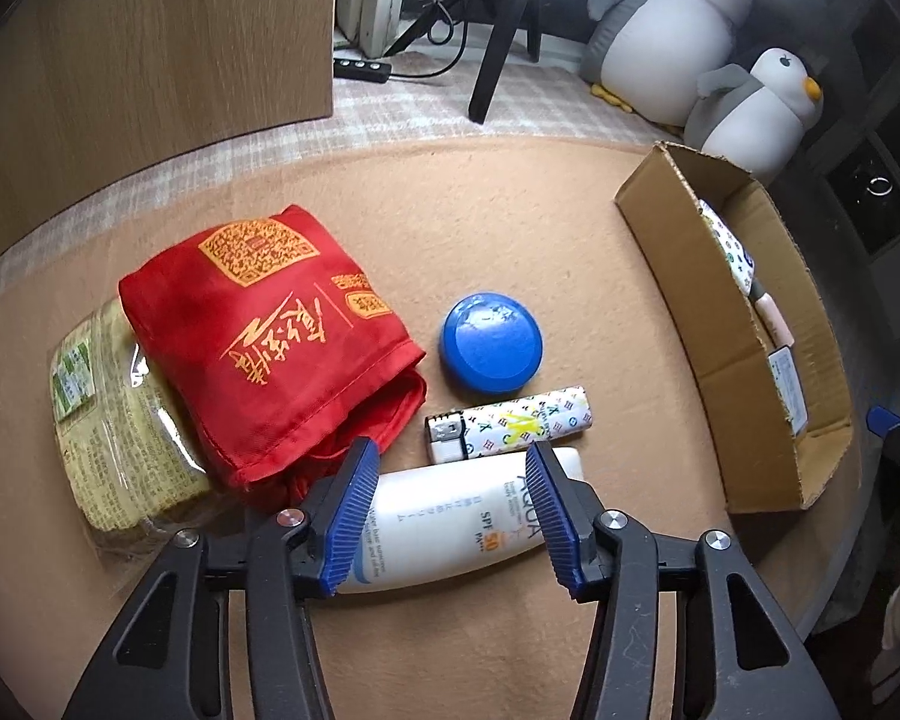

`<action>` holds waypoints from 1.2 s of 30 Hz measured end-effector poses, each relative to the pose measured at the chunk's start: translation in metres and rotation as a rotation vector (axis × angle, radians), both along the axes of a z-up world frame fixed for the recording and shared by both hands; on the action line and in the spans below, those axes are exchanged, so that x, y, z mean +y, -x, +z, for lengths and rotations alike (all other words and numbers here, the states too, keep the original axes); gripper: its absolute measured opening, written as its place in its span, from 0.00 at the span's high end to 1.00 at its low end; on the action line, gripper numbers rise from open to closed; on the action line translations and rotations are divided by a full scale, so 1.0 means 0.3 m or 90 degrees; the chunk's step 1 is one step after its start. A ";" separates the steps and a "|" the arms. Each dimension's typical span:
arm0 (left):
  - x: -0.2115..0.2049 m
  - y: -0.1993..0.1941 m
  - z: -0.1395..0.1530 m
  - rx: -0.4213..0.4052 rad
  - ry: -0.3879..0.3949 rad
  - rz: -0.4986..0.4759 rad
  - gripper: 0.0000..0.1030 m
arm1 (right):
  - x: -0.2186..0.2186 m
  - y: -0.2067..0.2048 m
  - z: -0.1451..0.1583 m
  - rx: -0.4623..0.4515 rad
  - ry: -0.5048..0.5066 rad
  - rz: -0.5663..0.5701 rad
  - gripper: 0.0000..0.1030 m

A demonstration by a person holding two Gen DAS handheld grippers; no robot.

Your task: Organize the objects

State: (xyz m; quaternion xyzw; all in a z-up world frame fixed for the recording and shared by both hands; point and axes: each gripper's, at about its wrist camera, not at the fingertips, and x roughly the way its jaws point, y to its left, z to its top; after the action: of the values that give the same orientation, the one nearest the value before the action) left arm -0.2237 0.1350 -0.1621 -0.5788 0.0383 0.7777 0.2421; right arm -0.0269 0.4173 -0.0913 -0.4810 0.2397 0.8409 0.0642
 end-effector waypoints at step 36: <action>-0.167 -0.172 -0.007 -0.043 -0.102 0.006 0.43 | -0.191 0.061 -0.030 -0.019 0.033 0.086 0.39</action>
State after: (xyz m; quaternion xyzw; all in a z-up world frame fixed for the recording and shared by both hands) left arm -0.1722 0.0848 -0.1642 -0.5837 -0.0350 0.7594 0.2852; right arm -0.0452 0.3602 -0.1002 -0.5098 0.2274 0.8297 -0.0018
